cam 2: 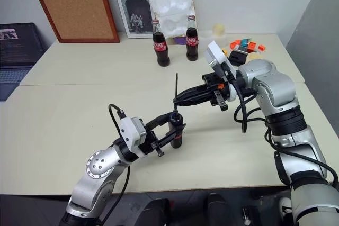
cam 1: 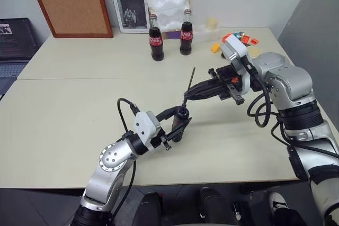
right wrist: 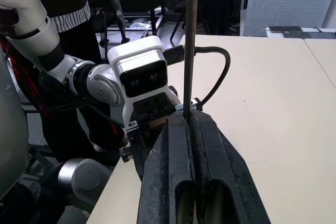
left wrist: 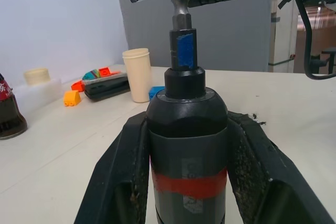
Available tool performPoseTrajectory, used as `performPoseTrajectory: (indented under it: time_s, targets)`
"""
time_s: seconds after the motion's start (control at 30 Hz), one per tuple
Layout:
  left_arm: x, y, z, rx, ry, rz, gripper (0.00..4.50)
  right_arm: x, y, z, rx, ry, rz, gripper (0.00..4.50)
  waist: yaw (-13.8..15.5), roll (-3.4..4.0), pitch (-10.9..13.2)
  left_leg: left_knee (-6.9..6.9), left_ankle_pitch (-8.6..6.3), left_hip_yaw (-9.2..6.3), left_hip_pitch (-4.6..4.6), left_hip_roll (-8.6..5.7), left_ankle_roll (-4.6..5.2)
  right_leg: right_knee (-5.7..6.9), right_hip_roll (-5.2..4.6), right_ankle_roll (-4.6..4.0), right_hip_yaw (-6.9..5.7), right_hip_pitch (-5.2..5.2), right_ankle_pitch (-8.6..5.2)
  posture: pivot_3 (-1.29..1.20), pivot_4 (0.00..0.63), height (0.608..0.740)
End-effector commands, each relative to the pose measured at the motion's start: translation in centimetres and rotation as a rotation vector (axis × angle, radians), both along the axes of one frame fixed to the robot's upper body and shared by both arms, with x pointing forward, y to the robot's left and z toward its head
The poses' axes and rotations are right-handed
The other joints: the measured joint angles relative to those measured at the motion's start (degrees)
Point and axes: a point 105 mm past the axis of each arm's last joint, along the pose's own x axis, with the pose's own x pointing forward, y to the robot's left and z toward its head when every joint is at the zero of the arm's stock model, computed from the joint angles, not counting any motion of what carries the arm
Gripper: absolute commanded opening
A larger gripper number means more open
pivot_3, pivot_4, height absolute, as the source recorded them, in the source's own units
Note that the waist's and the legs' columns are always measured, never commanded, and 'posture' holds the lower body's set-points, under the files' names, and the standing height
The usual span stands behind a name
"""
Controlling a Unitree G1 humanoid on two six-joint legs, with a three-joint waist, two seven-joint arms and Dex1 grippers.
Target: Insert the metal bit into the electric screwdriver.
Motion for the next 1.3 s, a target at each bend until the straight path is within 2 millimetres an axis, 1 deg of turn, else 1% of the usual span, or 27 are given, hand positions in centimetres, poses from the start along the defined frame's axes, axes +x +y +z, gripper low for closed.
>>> performPoseTrajectory:
  time_s: [0.03, 0.27, 0.4, 0.53, 0.8, 0.97, 1.3]
  targets:
    - [0.1, 0.3, -0.2, 0.029, -0.003, 0.011, 1.67, -0.4, 0.0, -0.8, -0.04, -0.003, 0.031, 0.02, 0.0, 0.0, 0.0, 0.0, 0.0, 0.0, 0.0, 0.0, 0.0, 0.0, 0.0, 0.0, 0.0, 0.0, 0.0, 0.0, 0.15, 0.74]
    - [0.2, 0.3, -0.2, 0.027, -0.002, 0.012, 1.67, -0.1, 0.3, 0.5, 0.0, -0.001, 0.021, 0.02, -0.02, 0.0, 0.0, 0.0, 0.0, 0.0, 0.0, 0.0, 0.0, 0.0, 0.0, 0.0, 0.0, 0.0, 0.0, 0.0, 0.15, 0.74]
    - [0.2, 0.3, -0.2, 0.026, -0.002, 0.012, 1.67, -0.1, 0.4, 1.0, 0.009, 0.0, 0.025, 0.02, -0.02, 0.0, 0.0, 0.0, 0.0, 0.0, -0.01, 0.0, 0.0, 0.0, 0.0, 0.0, 0.0, -0.01, 0.0, 0.0, 0.15, 0.74]
    - [0.2, 0.3, -0.2, 0.025, -0.001, 0.011, 1.67, -0.3, 0.4, 0.9, 0.008, 0.003, 0.032, 0.02, -0.02, 0.0, 0.0, 0.0, 0.0, 0.0, -0.01, 0.0, 0.0, -0.01, 0.0, 0.0, 0.0, -0.01, 0.0, 0.0, 0.15, 0.74]
    - [0.1, 0.5, -0.2, 0.027, 0.002, 0.004, 1.67, -0.8, -0.1, 0.2, -0.03, -0.028, 0.07, 0.02, -0.02, 0.0, 0.0, -0.01, 0.0, 0.0, -0.02, 0.0, 0.0, -0.01, 0.0, -0.01, 0.0, -0.02, 0.0, 0.0, 0.15, 0.74]
    - [-0.4, 0.5, -0.2, 0.028, 0.009, -0.033, 1.67, -0.8, -0.2, 0.1, -0.045, -0.053, 0.09, 0.02, -0.03, 0.0, 0.0, -0.02, 0.0, 0.0, -0.01, 0.0, 0.0, -0.01, 0.0, -0.02, -0.01, -0.03, -0.01, 0.0, 0.15, 0.74]
    - [-0.8, 0.8, 0.0, 0.04, 0.0, -0.078, 1.67, -1.5, -0.1, 0.5, -0.031, -0.064, 0.131, 0.02, -0.05, 0.0, 0.0, -0.03, 0.0, 0.01, -0.02, 0.01, 0.0, -0.02, 0.0, -0.03, -0.01, -0.04, -0.02, 0.0, 0.15, 0.74]
